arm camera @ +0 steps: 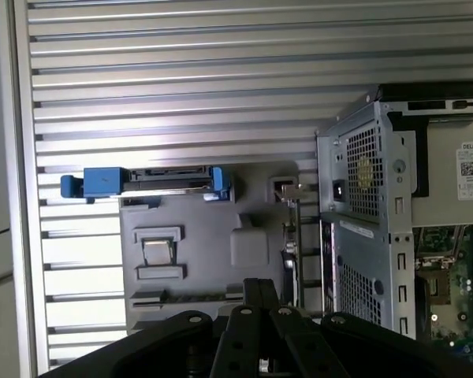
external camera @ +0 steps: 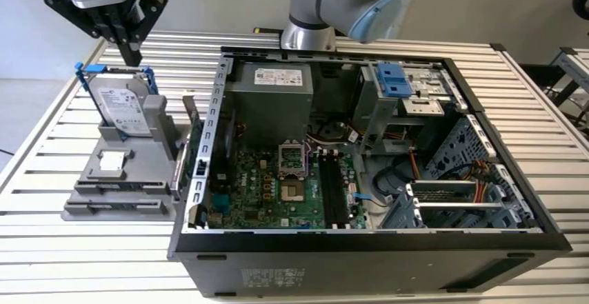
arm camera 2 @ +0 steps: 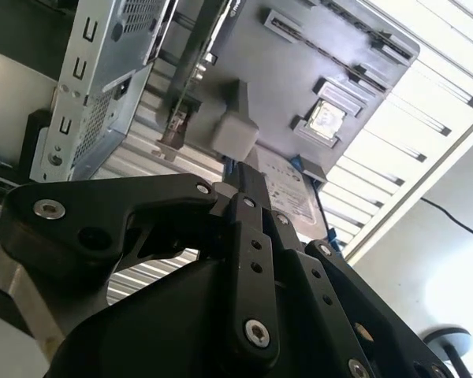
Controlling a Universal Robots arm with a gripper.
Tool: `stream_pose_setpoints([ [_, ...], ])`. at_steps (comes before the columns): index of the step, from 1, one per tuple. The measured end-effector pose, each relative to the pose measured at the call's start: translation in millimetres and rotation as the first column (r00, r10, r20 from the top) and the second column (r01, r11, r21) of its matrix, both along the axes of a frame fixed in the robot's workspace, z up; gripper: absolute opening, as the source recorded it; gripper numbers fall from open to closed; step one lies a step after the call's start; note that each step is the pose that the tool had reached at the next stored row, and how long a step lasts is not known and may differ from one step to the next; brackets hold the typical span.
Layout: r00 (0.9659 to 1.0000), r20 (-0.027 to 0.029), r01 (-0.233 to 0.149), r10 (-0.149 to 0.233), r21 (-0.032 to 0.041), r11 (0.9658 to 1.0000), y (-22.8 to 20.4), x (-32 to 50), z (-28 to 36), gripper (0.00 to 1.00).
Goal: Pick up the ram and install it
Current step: 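Reach for the ram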
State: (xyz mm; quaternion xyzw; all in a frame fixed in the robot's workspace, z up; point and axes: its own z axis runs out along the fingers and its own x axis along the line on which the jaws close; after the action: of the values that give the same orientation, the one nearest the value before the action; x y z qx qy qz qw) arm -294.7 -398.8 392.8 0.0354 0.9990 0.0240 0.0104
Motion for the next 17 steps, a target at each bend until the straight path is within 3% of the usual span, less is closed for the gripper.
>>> stream_pose_setpoints([
  [17, 1.0000, -0.0001, 0.000, 0.000, -0.0001, 1.0000, 0.0, -39.4, 0.0, 0.00],
])
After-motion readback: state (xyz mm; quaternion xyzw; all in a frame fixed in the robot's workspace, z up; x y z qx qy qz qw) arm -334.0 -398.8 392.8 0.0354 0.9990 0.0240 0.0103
